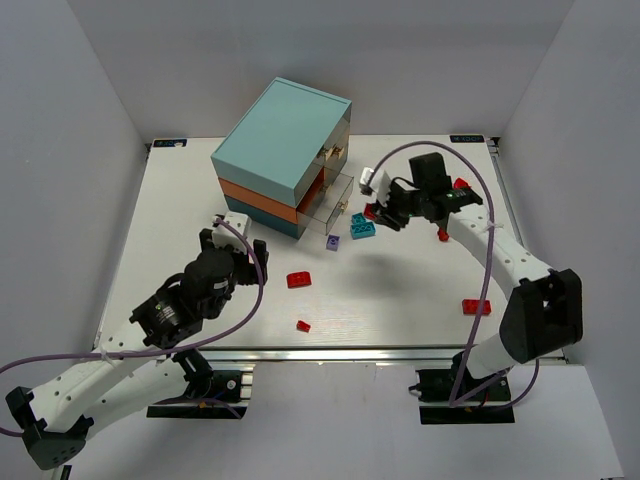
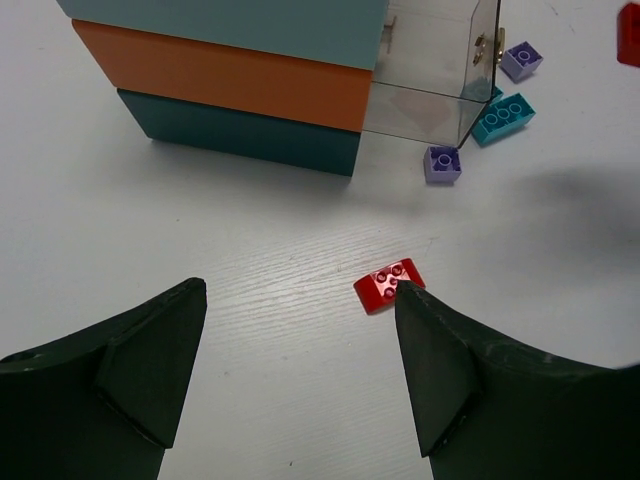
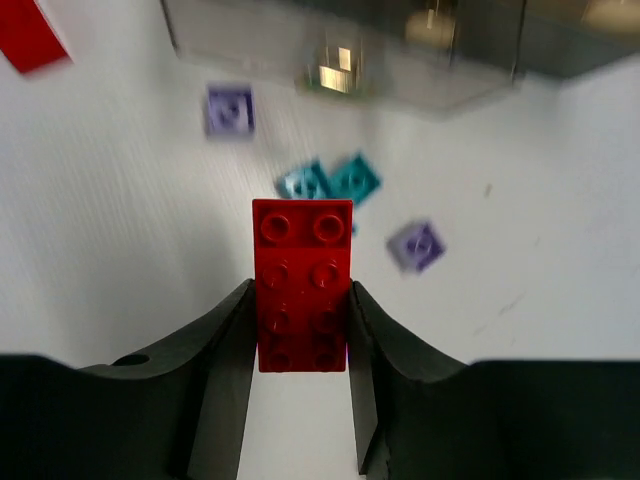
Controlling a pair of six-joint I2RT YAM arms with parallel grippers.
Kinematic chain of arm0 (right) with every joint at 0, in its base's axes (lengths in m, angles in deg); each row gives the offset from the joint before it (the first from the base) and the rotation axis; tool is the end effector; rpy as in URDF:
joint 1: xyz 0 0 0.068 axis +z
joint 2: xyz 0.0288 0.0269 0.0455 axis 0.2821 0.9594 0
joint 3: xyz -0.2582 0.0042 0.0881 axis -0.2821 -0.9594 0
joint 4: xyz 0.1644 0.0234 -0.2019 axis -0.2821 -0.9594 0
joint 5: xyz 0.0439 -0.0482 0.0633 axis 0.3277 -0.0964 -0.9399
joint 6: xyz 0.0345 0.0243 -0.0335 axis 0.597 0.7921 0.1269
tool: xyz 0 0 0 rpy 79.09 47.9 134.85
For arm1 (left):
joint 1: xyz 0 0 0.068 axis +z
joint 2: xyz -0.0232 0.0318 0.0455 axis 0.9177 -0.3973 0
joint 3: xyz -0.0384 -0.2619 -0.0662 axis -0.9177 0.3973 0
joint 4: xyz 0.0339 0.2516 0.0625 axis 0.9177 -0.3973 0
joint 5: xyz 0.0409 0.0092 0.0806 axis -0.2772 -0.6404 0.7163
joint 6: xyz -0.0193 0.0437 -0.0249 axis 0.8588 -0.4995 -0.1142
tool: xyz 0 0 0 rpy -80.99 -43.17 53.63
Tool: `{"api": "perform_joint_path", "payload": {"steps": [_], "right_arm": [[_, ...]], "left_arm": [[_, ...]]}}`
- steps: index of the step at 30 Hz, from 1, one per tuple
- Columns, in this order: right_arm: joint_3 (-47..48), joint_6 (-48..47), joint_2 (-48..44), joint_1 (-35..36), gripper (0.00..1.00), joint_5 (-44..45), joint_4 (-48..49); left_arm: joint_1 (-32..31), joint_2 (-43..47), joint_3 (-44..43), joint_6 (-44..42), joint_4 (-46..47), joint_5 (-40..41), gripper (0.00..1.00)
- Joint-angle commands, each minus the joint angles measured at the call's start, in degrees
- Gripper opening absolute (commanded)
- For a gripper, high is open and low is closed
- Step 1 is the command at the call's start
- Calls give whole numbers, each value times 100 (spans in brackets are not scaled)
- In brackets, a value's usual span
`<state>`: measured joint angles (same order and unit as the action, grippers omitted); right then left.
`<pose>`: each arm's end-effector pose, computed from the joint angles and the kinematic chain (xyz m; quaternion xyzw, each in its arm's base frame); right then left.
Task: Sort the legos into containers by color
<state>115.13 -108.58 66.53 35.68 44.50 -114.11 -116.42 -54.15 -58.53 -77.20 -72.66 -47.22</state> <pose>0.3046 0.1219 0.2807 -0.5688 0.7094 0.0909 0.4061 0.1118 -0.1021 0.3207 0.1094 0.8112 -0.0637 0.5709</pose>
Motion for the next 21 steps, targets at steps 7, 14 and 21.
{"api": "perform_joint_path", "payload": {"steps": [7, 14, 21], "right_arm": [[2098, 871, 915, 1191, 11, -190, 215], [3383, 1127, 2137, 1419, 52, 310, 118], [3190, 1469, 1893, 1358, 63, 382, 496]], "left_arm": [[25, 219, 197, -332, 394, -866, 86], [25, 299, 302, -491, 509, -1350, 88], [25, 378, 426, 351, 1018, -2351, 81]]}}
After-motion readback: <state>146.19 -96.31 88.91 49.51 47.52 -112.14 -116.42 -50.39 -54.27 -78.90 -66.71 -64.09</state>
